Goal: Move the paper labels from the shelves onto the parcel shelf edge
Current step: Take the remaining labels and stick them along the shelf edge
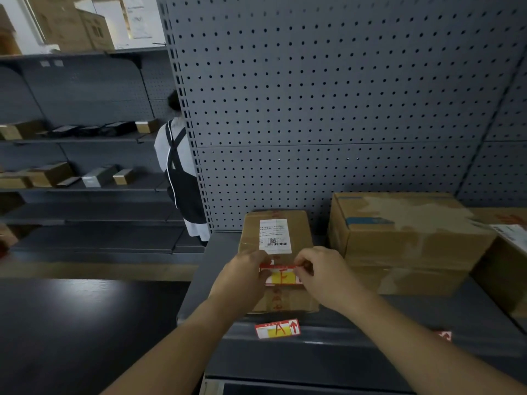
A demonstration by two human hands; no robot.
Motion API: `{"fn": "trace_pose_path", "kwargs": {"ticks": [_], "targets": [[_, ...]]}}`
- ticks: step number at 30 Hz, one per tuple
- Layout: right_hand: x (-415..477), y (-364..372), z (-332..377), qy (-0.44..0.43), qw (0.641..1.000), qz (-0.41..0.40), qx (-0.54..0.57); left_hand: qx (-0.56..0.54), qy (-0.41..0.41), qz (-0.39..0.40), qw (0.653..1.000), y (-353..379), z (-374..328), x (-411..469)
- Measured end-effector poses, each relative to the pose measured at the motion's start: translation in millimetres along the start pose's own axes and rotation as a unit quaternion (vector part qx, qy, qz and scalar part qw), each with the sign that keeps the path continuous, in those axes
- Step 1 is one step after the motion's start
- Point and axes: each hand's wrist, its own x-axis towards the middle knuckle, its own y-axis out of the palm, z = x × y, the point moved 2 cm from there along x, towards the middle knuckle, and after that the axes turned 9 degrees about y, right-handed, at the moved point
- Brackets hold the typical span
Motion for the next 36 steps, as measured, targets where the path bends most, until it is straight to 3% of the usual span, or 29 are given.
{"fn": "trace_pose_path", "kwargs": {"ticks": [10, 16, 19, 25, 36], "targets": [[-11, -67, 9, -0.005, 0.995, -0.102, 0.004, 0.019, 0.021, -0.048, 0.998, -41, -20, 30], [-46, -120, -10, 0.061, 0.982, -0.178, 0.002, 0.043, 0.068, -0.054, 0.995, -34, -65, 58], [-73, -143, -29, 0.113, 0.970, -0.215, 0.017, -0.004, 0.130, -0.057, 0.990, -31, -101, 75], [-150, -185, -64, 0.217, 0.928, -0.302, -0.012, -0.057, 0.253, -0.034, 0.965, -5, -186, 91], [-340, -234, -127, 0.424, 0.805, -0.408, -0.078, -0.150, 0.435, 0.069, 0.885, 72, -373, 40]]}}
